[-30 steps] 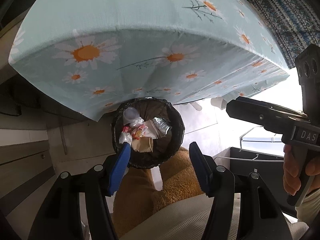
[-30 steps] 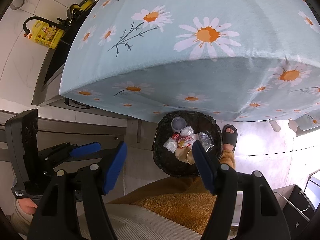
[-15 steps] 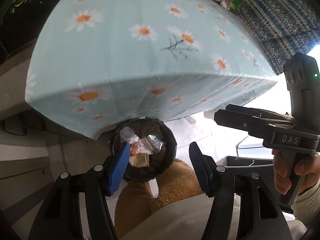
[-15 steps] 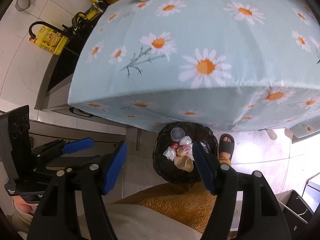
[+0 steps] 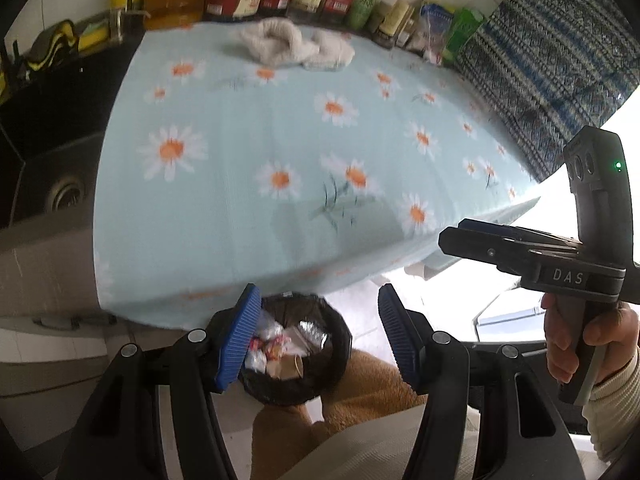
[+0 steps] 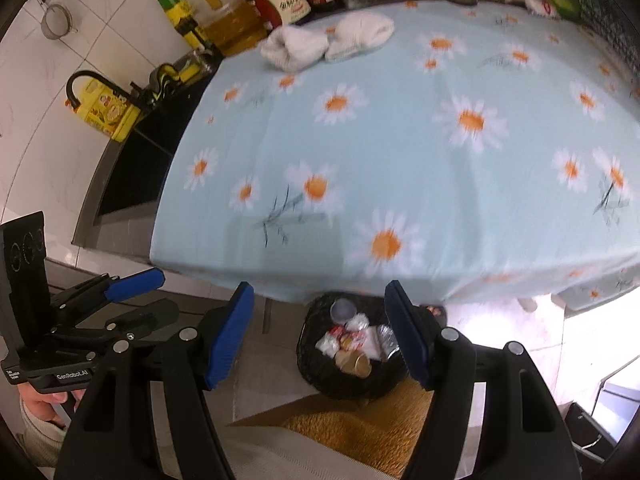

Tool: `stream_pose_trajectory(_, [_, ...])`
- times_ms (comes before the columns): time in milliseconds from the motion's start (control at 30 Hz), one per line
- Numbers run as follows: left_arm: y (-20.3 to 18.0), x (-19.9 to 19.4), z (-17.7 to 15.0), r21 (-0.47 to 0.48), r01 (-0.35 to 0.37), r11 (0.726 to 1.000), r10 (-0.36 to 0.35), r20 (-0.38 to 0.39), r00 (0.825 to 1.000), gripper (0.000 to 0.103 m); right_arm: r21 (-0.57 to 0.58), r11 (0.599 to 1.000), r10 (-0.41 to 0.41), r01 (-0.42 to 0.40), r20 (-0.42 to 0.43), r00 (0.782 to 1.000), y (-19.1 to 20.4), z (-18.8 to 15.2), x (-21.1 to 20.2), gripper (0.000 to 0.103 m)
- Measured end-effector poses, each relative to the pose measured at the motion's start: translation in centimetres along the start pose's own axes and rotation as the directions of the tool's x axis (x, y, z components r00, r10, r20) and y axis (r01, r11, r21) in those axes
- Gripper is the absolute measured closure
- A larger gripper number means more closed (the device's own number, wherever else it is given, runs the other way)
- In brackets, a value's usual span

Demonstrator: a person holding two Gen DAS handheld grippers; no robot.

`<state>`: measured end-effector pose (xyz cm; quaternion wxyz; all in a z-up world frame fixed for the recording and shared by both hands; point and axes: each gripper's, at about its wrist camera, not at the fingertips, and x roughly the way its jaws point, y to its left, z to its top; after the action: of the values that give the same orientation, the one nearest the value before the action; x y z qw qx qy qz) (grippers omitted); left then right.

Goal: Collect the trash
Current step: 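Move both tools back up toward the white towels on the table, then grasp one white towel with the right tool while the left tool grasps the other towel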

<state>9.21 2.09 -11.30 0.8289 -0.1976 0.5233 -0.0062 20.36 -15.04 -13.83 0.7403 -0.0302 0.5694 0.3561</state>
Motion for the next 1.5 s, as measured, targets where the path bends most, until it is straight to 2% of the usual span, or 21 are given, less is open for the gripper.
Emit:
stream_pose_trajectory(400, [0.0,0.3,6.9,-0.051,-0.054,0.997,0.057,0.058,0.997,0.044,-0.066,0.998,0.003,-0.001,0.035,0.999,-2.7,8.6,-0.7,0.035])
stream_pose_trajectory(667, [1.4,0.8,10.9,-0.162,-0.103,0.981,0.118,0.087,0.989,0.044,-0.130,0.991,0.014,-0.013,0.009,1.000,-5.0,15.7,1.1,0.035])
stream_pose_trajectory(933, [2.0,2.4,14.4,-0.224,-0.150,0.963,0.170,0.069,0.983,0.044,-0.191,0.981,0.036,-0.037,-0.012,0.999,-6.4,22.7,3.6,0.035])
stream_pose_trajectory(1167, [1.8,3.9,17.7,-0.245,-0.180,0.953,0.202,0.065,0.977,0.044,-0.250,0.966,0.061,-0.068,-0.036,0.998,-6.1,26.7,6.0,0.035])
stream_pose_trajectory(1500, [1.9,6.8,22.0,-0.247,-0.194,0.949,0.213,0.052,0.976,0.044,-0.292,0.952,0.069,-0.089,-0.076,0.995,-6.2,29.7,9.5,0.037])
